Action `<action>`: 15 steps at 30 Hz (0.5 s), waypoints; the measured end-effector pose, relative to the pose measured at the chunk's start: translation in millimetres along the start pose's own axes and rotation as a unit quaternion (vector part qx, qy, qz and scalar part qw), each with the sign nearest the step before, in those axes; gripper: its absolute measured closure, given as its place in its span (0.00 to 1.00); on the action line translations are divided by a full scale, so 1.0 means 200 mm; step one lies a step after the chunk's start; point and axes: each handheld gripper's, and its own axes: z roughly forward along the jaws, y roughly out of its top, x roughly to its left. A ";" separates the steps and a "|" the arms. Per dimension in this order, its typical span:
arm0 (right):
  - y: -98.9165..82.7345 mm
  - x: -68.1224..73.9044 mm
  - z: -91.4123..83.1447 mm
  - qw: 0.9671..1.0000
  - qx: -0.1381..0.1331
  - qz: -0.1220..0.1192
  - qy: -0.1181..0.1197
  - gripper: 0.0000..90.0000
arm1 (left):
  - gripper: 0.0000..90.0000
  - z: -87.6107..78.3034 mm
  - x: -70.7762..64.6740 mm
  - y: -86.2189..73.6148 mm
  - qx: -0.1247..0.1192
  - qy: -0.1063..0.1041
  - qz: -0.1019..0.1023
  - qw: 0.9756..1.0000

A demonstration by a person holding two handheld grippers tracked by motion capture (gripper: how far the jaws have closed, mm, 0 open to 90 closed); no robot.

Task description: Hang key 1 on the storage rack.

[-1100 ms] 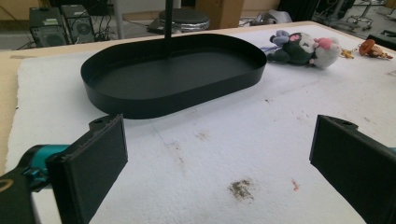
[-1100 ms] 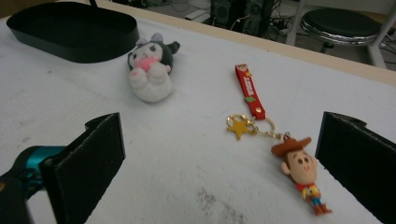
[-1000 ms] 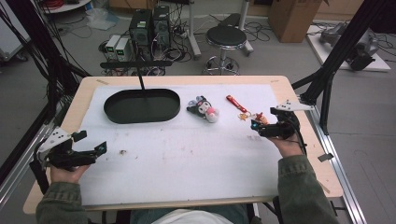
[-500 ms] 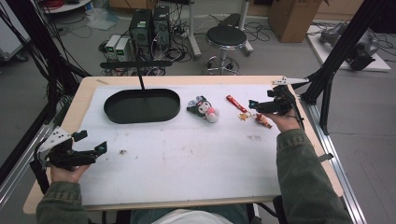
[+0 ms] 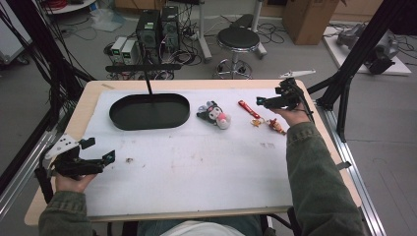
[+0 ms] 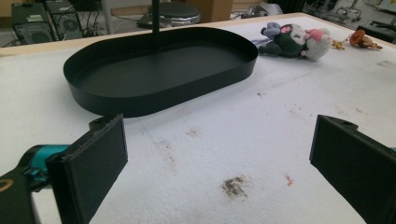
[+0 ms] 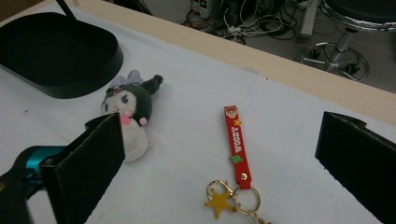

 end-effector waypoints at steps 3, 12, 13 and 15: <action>0.03 0.01 0.03 1.000 0.009 -0.007 0.000 0.01 | 0.05 0.00 0.00 0.00 -0.001 0.000 -0.002 1.000; 0.13 0.01 0.12 0.999 0.033 -0.029 0.007 0.01 | 0.05 0.00 0.01 0.00 0.000 -0.004 -0.005 1.000; 0.14 0.01 0.15 0.999 0.037 -0.027 0.014 0.01 | 0.05 0.01 0.01 0.00 0.000 -0.003 -0.006 1.000; 0.14 0.01 0.16 0.999 0.037 -0.024 0.015 0.01 | 0.05 0.00 0.01 0.00 0.002 -0.004 -0.006 1.000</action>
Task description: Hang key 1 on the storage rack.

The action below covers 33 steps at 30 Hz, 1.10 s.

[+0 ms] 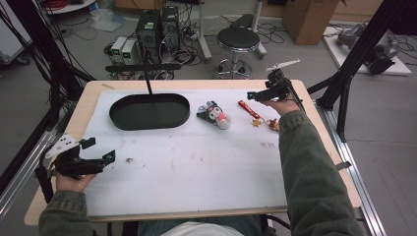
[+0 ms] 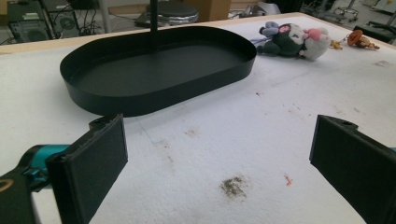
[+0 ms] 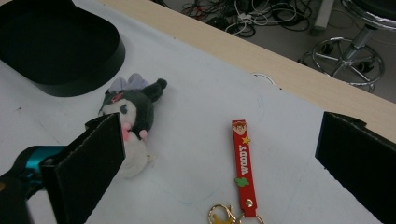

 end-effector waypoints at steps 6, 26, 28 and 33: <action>-0.01 -0.07 0.14 0.999 0.041 0.015 -0.024 0.01 | 0.05 0.01 0.01 0.00 0.001 -0.004 -0.002 1.000; -0.15 -0.13 0.55 0.983 0.175 0.027 -0.046 0.11 | 0.05 0.01 0.01 -0.01 0.006 -0.004 -0.001 1.000; -0.15 -0.12 0.55 0.983 0.178 0.026 -0.046 0.17 | 0.05 0.01 0.01 -0.01 0.008 -0.004 -0.002 1.000; -0.15 -0.09 0.59 0.982 0.179 0.010 -0.054 0.24 | 0.05 0.00 0.01 -0.01 0.009 0.004 0.000 1.000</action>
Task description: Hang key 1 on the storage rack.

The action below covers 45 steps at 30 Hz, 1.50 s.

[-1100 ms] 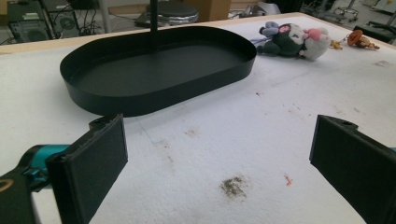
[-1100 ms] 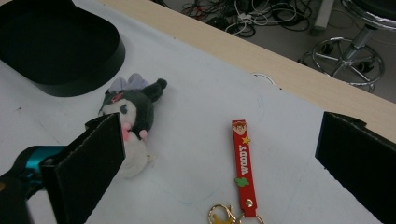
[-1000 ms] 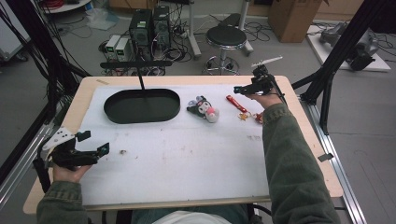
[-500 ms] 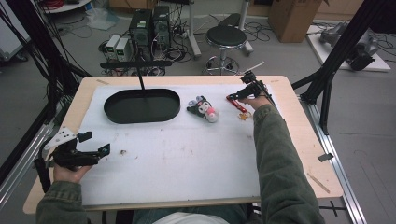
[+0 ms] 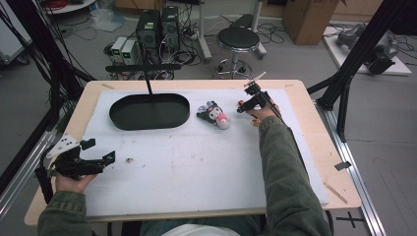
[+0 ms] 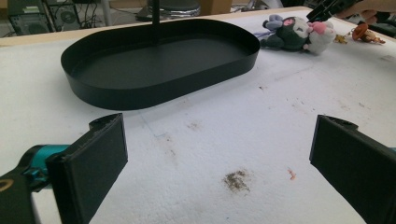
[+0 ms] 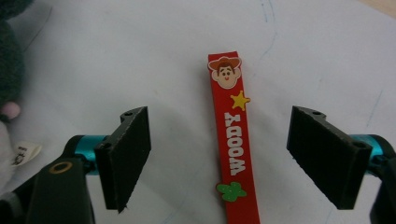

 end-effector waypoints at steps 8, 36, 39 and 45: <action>-0.01 -0.03 0.02 0.999 -0.003 0.040 -0.017 0.41 | 0.05 -0.01 0.00 0.00 -0.002 0.005 0.002 1.000; -0.02 -0.06 -0.27 0.987 -0.086 0.129 -0.029 0.84 | 0.05 -0.01 0.00 0.00 -0.012 0.010 0.004 1.000; -0.02 -0.06 -0.36 0.984 -0.113 0.137 -0.017 0.84 | 0.05 -0.01 0.00 0.00 -0.012 0.011 0.003 1.000; -0.05 -0.11 -0.51 0.977 -0.148 0.154 0.016 0.84 | 0.05 -0.01 0.00 0.00 -0.011 0.010 0.003 1.000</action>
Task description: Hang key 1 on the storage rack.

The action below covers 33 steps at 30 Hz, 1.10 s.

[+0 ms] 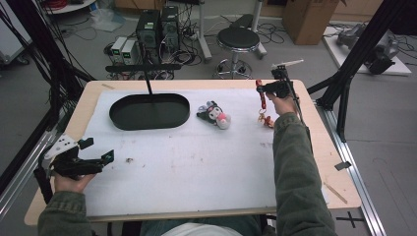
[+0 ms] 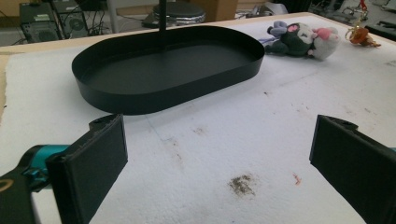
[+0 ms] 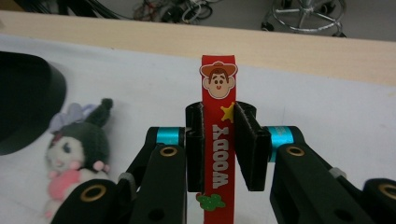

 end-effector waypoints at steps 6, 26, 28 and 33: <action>0.02 -0.02 -0.17 0.998 -0.050 0.002 0.036 0.84 | 0.05 0.01 0.00 0.00 -0.001 -0.001 0.002 1.000; 0.11 -0.03 -0.47 0.992 -0.107 0.013 0.063 0.84 | 0.05 0.04 0.00 0.01 0.003 -0.017 0.004 1.000; 0.12 0.00 -0.49 0.991 -0.111 0.005 0.076 0.84 | 0.05 0.04 -0.01 0.01 0.000 -0.017 0.006 1.000; 0.18 0.09 -0.50 0.989 -0.112 -0.016 0.092 0.84 | 0.05 0.04 -0.01 0.01 -0.001 -0.017 0.007 1.000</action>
